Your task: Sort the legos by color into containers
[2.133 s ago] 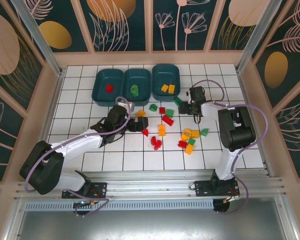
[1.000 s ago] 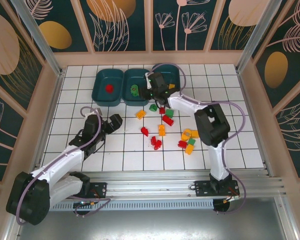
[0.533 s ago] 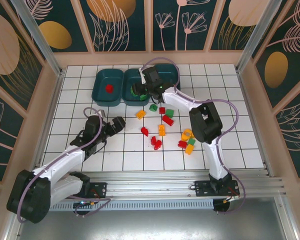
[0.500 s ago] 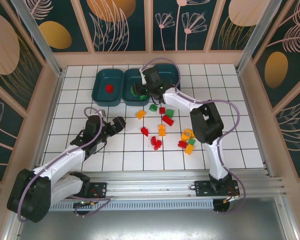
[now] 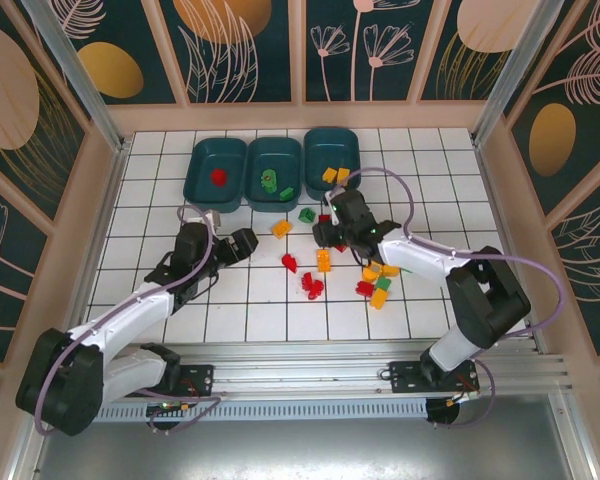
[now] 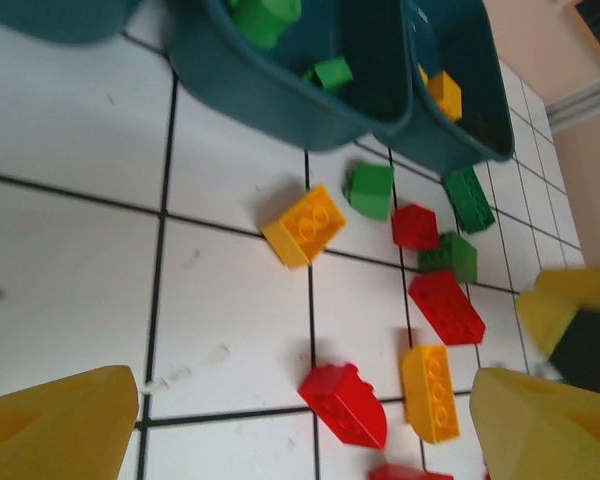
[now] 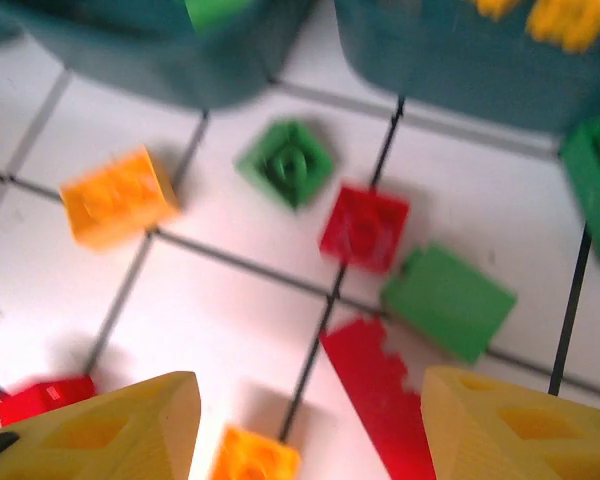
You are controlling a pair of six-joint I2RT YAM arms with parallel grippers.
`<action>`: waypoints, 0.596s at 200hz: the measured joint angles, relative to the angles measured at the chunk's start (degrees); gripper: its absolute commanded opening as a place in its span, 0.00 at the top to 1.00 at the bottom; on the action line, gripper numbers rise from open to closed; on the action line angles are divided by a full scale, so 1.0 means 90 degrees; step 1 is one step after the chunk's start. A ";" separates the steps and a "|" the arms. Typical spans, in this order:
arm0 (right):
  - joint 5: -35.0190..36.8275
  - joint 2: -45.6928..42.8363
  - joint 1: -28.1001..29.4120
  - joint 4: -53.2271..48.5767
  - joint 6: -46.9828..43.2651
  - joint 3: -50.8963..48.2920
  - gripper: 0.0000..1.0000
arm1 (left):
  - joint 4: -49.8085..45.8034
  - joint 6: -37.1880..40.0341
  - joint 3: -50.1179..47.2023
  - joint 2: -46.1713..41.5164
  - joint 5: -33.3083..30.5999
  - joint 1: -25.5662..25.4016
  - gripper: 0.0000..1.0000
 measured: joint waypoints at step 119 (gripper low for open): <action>-0.0002 0.1030 -0.0359 0.0384 -0.0345 -0.0311 0.62 | 0.0418 -0.0185 -0.0092 0.0508 0.0019 0.0002 0.14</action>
